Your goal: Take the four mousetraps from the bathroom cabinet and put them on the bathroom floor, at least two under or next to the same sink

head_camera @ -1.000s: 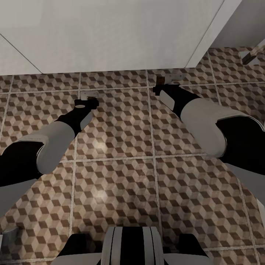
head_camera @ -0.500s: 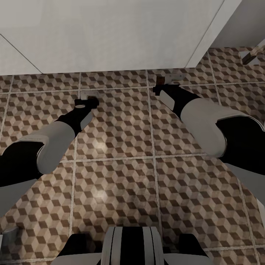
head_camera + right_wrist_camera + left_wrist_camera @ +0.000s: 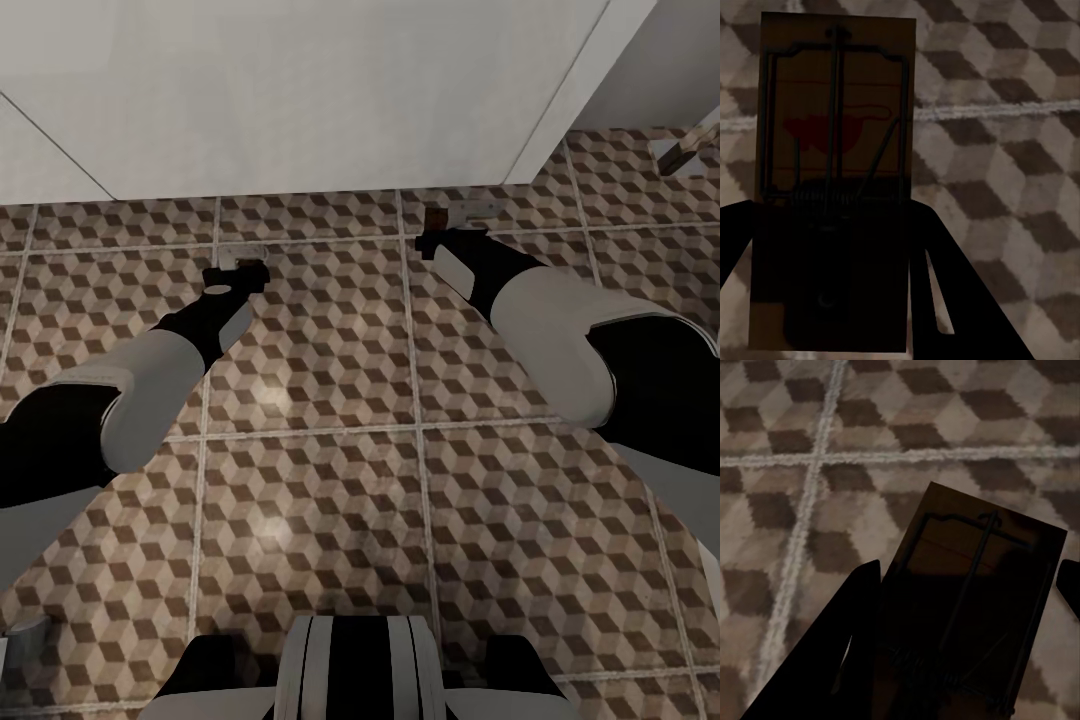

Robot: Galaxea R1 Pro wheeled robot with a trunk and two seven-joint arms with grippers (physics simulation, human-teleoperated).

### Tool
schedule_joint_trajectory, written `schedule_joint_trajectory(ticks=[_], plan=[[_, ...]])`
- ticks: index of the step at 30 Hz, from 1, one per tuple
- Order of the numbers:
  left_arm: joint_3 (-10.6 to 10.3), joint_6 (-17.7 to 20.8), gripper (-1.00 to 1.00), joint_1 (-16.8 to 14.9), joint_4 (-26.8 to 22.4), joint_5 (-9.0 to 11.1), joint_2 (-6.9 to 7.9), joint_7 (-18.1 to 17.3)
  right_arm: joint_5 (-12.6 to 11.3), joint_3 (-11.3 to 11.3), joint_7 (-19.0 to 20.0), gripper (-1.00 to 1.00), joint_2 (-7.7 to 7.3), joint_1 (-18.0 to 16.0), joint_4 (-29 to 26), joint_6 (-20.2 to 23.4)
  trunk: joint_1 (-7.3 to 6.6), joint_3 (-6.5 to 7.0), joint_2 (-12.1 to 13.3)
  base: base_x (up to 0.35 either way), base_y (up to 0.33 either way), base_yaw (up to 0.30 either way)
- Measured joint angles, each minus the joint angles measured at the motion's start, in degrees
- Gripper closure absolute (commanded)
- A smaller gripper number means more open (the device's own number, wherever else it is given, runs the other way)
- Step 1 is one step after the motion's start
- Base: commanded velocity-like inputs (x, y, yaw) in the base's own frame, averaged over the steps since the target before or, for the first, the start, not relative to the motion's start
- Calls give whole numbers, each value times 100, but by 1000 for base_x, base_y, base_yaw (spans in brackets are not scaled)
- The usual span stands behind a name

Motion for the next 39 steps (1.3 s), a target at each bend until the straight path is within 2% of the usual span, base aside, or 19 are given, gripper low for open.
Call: schedule_joint_trajectory(ticks=[11, 23, 39], plan=[[1, -28, 100, 14, -4, 57, 2, -9, 0, 0, 3, 100, 0, 0, 0, 2, 0, 0, 0, 0, 0, 0], [-7, -39, 100, 220, -18, 50, 16, -28, 0, 0, 8, 100, 0, 0, 0, 7, 0, 0, 0, 0, 0, 0], [0, -37, 100, 245, -18, 57, 24, -21, 0, 0, 23, 100, 0, 0, 0, 9, 0, 0, 0, 0, 0, 0]])
